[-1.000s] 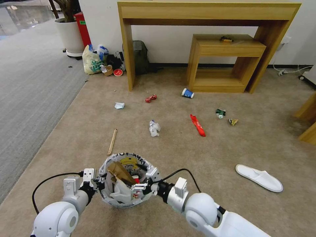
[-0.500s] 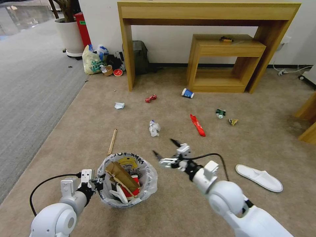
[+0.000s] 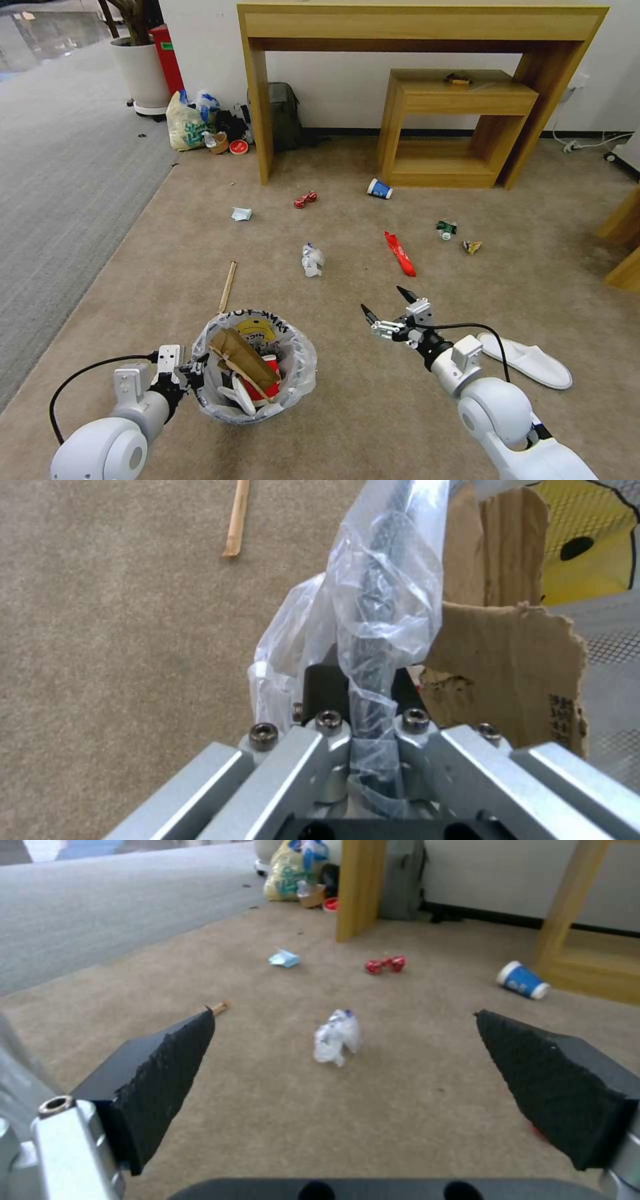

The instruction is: Pick up the trash bin and place the garbage on the floor into it.

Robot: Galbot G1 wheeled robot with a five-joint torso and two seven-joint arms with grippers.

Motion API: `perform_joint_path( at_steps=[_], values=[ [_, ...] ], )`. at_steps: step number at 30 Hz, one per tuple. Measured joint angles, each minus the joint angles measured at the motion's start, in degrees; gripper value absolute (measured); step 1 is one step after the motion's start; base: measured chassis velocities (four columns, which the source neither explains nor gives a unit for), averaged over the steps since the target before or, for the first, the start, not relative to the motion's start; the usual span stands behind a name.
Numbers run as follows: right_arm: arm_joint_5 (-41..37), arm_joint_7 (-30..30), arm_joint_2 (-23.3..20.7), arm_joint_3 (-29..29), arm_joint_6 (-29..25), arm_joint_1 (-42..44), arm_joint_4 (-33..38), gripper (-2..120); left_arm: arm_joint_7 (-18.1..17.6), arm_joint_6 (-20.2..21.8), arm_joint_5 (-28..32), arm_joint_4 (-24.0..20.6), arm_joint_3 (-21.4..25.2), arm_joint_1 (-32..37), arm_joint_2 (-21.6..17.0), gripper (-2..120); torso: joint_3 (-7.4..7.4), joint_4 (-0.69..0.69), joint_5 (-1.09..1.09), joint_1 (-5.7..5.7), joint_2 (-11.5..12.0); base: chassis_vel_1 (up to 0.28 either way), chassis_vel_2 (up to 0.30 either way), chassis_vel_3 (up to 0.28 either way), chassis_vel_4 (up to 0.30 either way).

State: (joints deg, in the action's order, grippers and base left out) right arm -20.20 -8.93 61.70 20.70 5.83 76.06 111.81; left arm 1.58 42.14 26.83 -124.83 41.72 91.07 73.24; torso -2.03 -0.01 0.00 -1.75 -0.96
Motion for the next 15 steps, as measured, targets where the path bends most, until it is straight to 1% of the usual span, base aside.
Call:
perform_joint_path(
  at_steps=[6, 8, 11, 15],
  values=[
    [0.4, -0.6, 0.5, 1.8, -0.6, 1.0, -0.4, 100, 0.1, 0.0, 0.0, -0.5, 0.2, 0.3, 0.0, 0, 0.00, 0.00, 0.01, 0.00, 0.0, -0.104, -0.096, 0.118, 0.124],
    [0.8, -0.9, 0.6, 2.5, -1.0, 1.6, -0.7, 100, 0.1, 0.0, -0.1, -0.7, 0.1, 0.4, 0.1, 0, 0.00, 0.00, -0.01, 0.00, 0.0, -0.150, -0.148, 0.143, 0.144],
    [1.2, -1.4, 0.9, 3.9, -1.4, 2.7, -0.9, 100, 0.1, 0.0, -0.4, -0.9, -0.2, 0.7, 0.4, 0, -0.01, -0.01, 0.01, 0.00, 0.0, -0.164, -0.151, 0.135, 0.137],
    [1.9, -2.0, 1.2, 5.5, -2.1, 4.2, -0.9, 100, 0.1, 0.0, -0.6, -1.3, -0.4, 1.2, 0.7, 0, 0.00, -0.01, 0.00, 0.00, 0.0, -0.115, -0.133, 0.120, 0.122]
  ],
)
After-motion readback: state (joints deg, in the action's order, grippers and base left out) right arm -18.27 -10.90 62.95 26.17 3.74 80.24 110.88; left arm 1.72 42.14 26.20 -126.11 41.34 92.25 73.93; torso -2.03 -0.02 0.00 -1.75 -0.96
